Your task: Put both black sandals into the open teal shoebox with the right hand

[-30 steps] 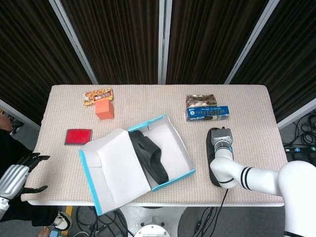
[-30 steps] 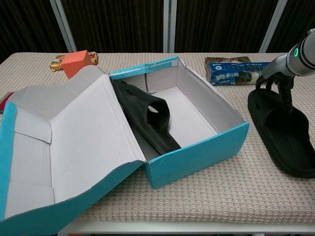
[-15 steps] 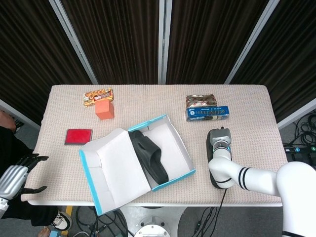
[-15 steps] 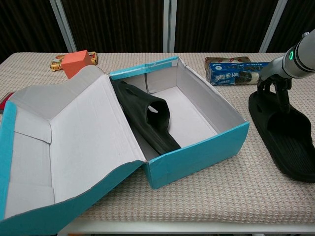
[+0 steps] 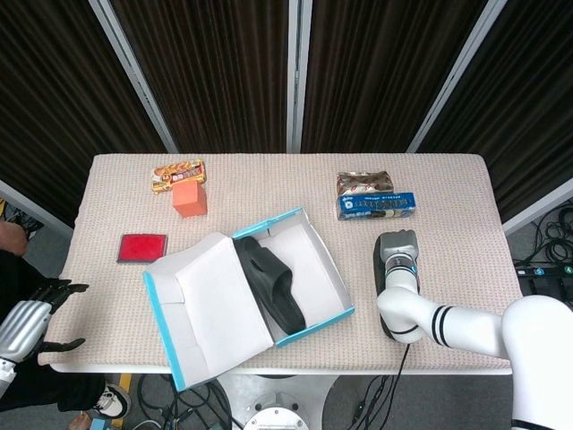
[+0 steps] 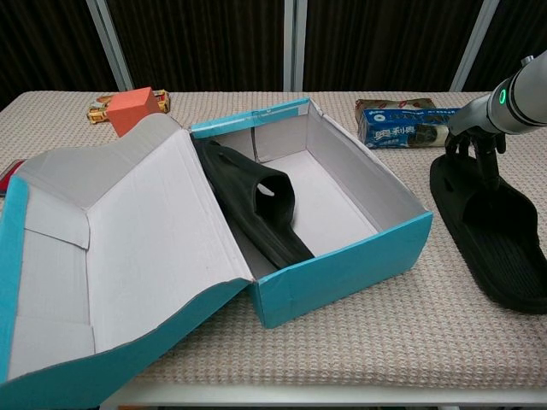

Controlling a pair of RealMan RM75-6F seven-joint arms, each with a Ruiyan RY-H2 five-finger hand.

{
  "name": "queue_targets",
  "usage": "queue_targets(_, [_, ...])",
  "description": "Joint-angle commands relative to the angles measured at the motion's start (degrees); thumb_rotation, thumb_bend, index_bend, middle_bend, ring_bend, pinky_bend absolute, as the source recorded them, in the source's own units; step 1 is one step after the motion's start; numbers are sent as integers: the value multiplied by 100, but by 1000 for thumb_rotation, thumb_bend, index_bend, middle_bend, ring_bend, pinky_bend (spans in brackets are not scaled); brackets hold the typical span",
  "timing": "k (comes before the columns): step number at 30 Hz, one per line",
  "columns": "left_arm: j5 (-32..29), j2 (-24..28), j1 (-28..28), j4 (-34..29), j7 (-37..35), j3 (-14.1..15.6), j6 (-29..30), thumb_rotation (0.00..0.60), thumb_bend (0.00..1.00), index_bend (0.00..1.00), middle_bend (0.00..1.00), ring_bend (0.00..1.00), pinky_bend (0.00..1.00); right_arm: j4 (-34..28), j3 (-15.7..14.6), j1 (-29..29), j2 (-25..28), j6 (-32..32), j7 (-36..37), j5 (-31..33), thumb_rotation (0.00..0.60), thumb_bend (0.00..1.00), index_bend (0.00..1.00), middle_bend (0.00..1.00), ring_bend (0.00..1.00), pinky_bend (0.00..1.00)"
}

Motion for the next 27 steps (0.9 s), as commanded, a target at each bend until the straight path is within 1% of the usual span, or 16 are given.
queue_targets(1, [1,-1,0,2,-5,5,-7,600,21,192,236,113,138,18,33,-43,-34,33,47,-110,600,102,297,193,157,252])
queue_targets(6, [6,-5,1,16,-16,19,-23,600,21,192,235,113,138,44,59,-120,-93,105,164,-397,600,139,350,265,240,341])
queue_targets(10, [12,-5,0,21,-27,21,-20,600,21,192,235,113,138,50,79,-196,-113,157,300,-648,600,181,396,305,305,415])
queue_targets(13, [20,-8,-4,20,-26,20,-16,600,21,192,235,113,139,22,92,-263,-101,191,408,-828,600,221,415,319,327,445])
queue_targets(19, [19,-12,-2,16,-14,26,-25,600,21,192,235,113,139,-40,148,-368,-47,195,592,-1030,600,252,457,353,361,491])
queue_targets(22, [23,-8,0,14,-14,29,-21,600,21,192,235,113,139,-163,226,-466,69,139,814,-1200,600,263,479,369,379,512])
queue_targets(24, [29,-2,-2,1,-7,28,-13,600,21,192,235,113,139,-357,287,-568,237,83,1034,-1386,600,270,488,377,386,521])
queue_targets(27, [35,10,-13,-31,16,24,-19,600,21,192,235,113,139,-832,376,-783,648,-3,1452,-1776,600,275,492,380,389,528])
